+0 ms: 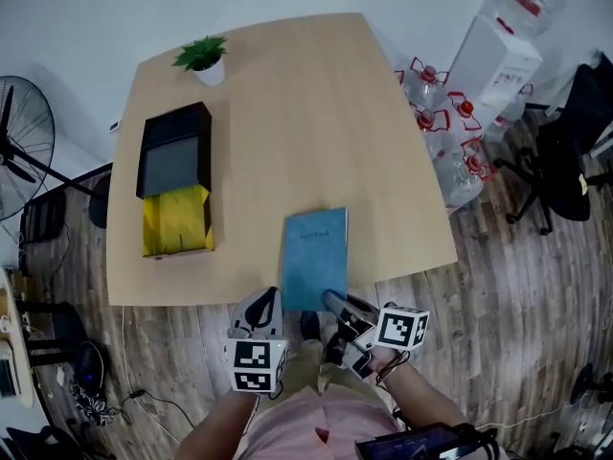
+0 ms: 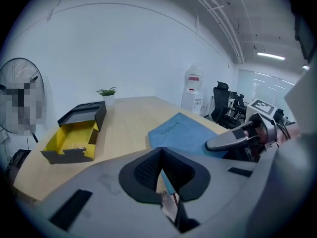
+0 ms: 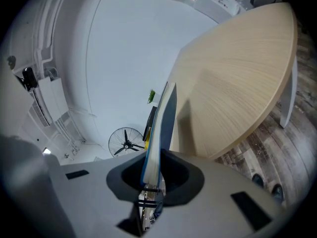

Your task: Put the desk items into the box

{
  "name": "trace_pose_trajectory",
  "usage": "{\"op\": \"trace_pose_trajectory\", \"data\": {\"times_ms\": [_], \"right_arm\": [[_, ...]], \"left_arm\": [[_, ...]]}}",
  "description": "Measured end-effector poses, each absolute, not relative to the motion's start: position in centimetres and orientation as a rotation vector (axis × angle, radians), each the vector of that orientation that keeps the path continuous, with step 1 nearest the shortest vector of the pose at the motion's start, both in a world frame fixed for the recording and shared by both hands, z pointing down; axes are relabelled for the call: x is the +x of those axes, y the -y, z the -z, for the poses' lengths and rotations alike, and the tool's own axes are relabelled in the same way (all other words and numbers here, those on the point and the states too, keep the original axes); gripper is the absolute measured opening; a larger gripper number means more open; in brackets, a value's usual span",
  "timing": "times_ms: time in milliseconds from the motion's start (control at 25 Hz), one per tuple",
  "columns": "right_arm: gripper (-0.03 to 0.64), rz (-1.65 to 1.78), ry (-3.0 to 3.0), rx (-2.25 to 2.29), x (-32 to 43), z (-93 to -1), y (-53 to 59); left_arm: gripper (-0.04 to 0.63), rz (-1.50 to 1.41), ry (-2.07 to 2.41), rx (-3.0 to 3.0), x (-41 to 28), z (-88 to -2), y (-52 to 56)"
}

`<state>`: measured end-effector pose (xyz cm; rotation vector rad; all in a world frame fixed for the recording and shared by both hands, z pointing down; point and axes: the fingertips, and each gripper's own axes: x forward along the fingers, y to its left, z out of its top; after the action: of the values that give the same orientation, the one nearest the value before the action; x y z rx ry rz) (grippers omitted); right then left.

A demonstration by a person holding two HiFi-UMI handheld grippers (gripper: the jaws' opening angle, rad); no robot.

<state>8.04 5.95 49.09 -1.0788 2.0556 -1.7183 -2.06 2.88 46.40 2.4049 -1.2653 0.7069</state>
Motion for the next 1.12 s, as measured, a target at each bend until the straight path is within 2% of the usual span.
{"op": "trace_pose_trajectory", "data": {"times_ms": [560,1120], "right_arm": [[0.047,1.500,-2.244,-1.064,7.5,-40.3,-6.4],[0.048,1.521,-2.339,-0.983,5.2,-40.0,-9.4]], "left_arm": [[0.009,-0.505,1.494,2.444,-3.6,-39.5,-4.0],[0.009,-0.476,1.640,2.366,-6.8,-38.5,-9.1]]}}
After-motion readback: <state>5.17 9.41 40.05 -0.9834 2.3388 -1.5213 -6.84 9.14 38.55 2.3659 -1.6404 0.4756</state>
